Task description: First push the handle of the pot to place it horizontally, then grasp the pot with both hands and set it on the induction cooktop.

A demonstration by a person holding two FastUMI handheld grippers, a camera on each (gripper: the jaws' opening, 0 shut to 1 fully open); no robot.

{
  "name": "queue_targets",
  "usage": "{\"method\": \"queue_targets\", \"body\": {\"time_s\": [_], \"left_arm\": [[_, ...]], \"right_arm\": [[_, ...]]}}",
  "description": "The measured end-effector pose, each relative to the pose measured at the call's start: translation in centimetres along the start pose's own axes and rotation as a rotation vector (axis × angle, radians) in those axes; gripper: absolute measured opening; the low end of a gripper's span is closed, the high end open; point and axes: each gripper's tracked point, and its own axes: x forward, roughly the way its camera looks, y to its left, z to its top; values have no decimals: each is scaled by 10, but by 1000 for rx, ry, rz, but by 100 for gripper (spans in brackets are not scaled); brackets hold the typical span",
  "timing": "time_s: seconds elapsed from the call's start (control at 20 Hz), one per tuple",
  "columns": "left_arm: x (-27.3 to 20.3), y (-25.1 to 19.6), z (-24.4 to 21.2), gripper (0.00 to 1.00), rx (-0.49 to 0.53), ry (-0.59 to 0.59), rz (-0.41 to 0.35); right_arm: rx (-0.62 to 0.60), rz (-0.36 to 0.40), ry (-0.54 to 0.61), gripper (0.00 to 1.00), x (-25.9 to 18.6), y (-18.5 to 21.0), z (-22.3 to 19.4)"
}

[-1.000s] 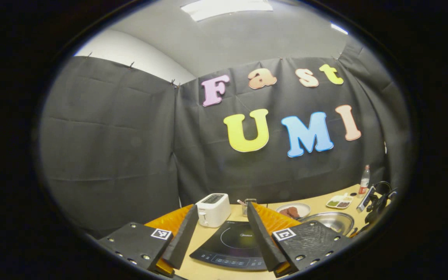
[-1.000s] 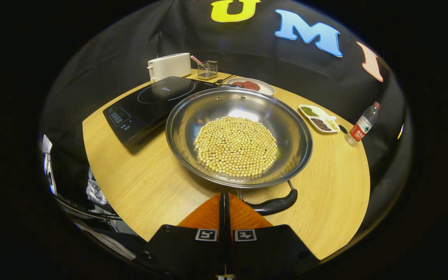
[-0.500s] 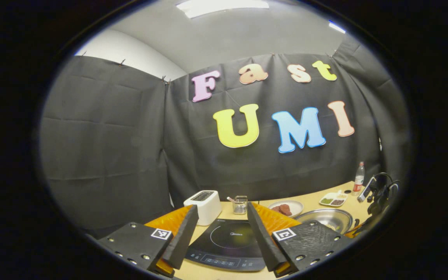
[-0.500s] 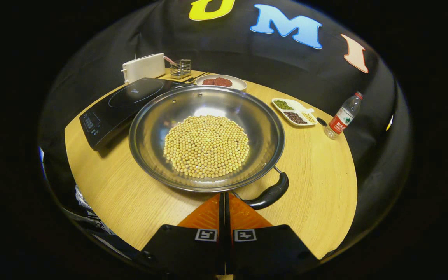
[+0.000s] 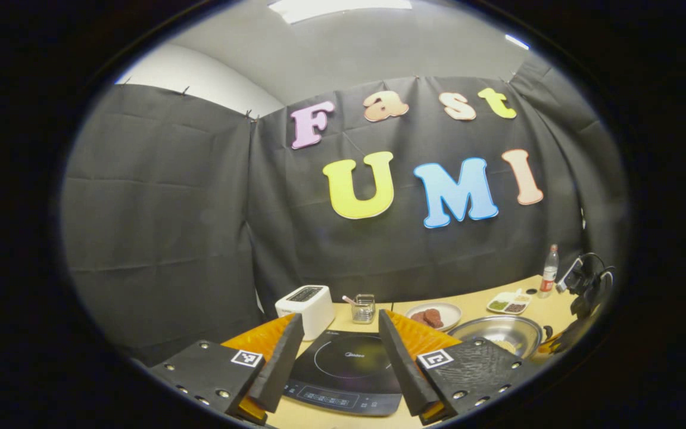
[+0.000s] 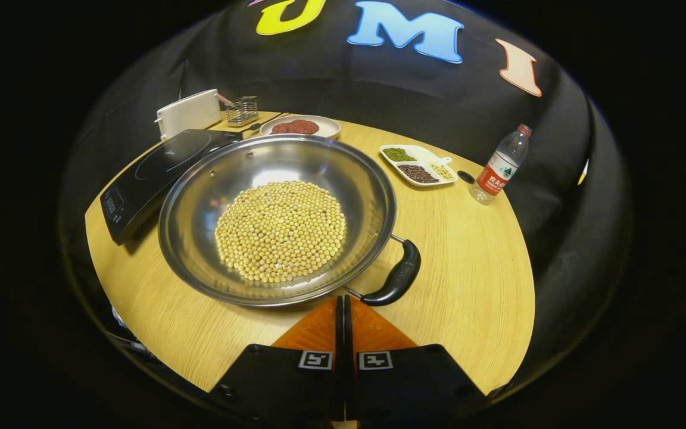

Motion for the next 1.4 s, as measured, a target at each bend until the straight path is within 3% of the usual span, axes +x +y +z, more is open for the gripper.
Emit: {"method": "queue_targets", "body": {"time_s": [0.15,0.35,0.55,0.7,0.75,0.9,1.0,1.2,1.4], "left_arm": [[-2,-4,-2,76,8,7,5],[-4,-9,-6,82,-2,20,20],[-4,-22,-15,77,-8,43,5],[0,-37,-22,76,-17,63,-34],[2,-41,-24,76,-18,67,-45],[11,-60,-29,76,-30,81,-98],[17,-69,-30,76,-42,87,-126],[37,-93,-42,76,-70,115,-186],[60,-120,-65,77,-109,184,-245]], "right_arm": [[13,-28,-6,6,6,-16,5],[18,-79,-30,2,13,-34,13],[37,-152,-96,2,9,-52,25],[77,-147,-160,4,-8,-55,34],[92,-135,-189,7,-18,-54,38],[121,-122,-308,78,-50,-55,53],[137,-137,-386,98,-69,-58,66],[153,-155,-476,98,-89,-60,86],[171,-159,-476,97,-86,-64,86]]}}
